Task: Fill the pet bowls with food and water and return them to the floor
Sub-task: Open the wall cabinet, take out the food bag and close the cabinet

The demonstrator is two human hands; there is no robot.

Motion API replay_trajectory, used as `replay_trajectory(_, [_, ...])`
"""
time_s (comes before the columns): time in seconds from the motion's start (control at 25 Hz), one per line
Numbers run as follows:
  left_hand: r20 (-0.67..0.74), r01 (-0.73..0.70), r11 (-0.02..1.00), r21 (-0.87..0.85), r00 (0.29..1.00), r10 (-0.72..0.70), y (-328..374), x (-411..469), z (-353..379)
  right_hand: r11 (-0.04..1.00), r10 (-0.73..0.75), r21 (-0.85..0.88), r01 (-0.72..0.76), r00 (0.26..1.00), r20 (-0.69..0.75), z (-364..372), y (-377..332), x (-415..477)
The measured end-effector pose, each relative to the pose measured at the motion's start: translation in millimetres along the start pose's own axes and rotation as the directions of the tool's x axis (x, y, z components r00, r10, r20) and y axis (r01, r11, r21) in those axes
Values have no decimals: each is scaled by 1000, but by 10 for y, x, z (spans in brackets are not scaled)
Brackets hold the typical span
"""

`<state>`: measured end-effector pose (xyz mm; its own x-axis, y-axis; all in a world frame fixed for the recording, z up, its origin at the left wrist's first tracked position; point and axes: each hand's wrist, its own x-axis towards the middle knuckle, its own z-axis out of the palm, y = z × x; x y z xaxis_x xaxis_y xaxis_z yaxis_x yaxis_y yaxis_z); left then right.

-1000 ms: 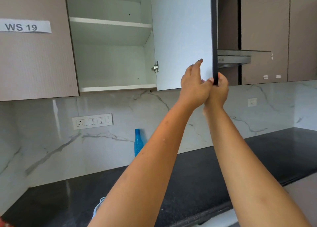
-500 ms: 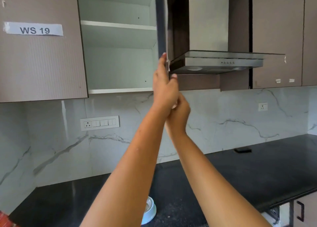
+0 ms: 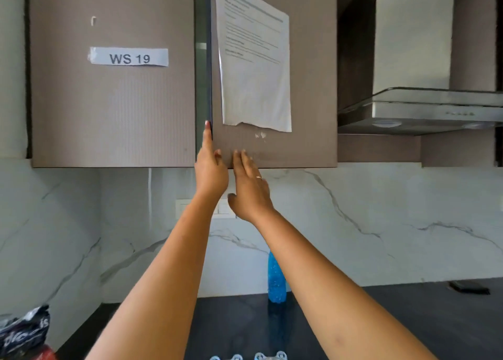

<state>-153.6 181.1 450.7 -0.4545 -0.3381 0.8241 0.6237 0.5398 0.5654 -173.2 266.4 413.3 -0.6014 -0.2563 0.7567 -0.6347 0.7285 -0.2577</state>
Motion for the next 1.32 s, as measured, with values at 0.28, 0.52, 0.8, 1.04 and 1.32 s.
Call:
replay_trajectory(0.28, [69, -62, 944, 324, 997, 42, -1023, 663, -2, 960, 4, -278, -41, 991, -132, 950, 28, 601])
replay_trajectory(0.52, [129, -117, 890, 441, 989, 67, -1642, 1014, 132, 902, 17, -428, -60, 994, -105, 1362, 169, 993])
replay_trajectory(0.8, [173, -245, 737, 629, 969, 174, -2107, 1167, 332, 863, 17, -503, -45, 998, -60, 1589, 326, 1249])
replay_trajectory(1.04, [141, -278, 682, 676, 958, 251, -2254, 1194, 397, 872, -39, -489, -31, 990, -133, 1746, 452, 1317])
replay_trajectory(1.32, [132, -267, 638, 722, 959, 252, -2322, 1118, 415, 884, -113, -467, 29, 981, -154, 1800, 556, 1333])
